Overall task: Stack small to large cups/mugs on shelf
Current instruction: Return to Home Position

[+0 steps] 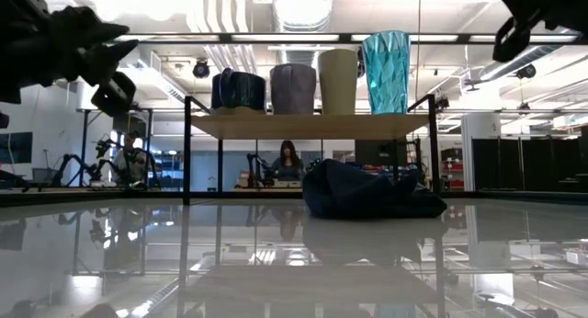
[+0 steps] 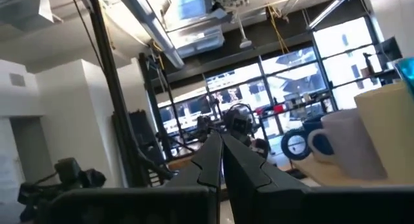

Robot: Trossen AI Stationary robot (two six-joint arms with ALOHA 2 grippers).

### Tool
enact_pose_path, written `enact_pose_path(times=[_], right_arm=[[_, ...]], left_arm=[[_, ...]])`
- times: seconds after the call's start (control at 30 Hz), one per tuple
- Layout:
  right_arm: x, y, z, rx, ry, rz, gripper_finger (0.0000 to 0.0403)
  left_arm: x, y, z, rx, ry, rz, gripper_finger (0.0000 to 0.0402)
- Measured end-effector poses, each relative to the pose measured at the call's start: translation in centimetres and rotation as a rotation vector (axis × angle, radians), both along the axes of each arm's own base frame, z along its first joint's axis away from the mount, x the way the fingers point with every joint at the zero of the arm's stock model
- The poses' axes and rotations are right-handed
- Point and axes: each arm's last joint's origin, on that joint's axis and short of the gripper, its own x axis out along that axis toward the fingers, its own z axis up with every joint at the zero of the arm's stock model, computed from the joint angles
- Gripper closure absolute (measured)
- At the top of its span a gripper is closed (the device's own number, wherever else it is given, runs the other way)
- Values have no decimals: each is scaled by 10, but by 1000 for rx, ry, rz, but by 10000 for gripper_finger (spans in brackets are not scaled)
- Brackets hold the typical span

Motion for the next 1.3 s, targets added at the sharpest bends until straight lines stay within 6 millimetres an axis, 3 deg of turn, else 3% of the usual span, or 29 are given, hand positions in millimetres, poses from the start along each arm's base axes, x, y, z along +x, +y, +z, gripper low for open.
enact_pose_path(times=[0.3, 0.47, 0.6, 1.3], right_arm=[[0, -2, -24, -50, 131, -32, 394], [3, -3, -39, -46, 286, -108, 394], [3, -4, -57, -153, 463, -161, 394], [5, -3, -58, -125, 475, -156, 394]], left_arm=[[5, 6, -8, -15, 79, 159, 336], [7, 7, -10, -23, 107, 162, 336], [8, 7, -12, -27, 123, 165, 336], [9, 8, -13, -29, 132, 163, 336]])
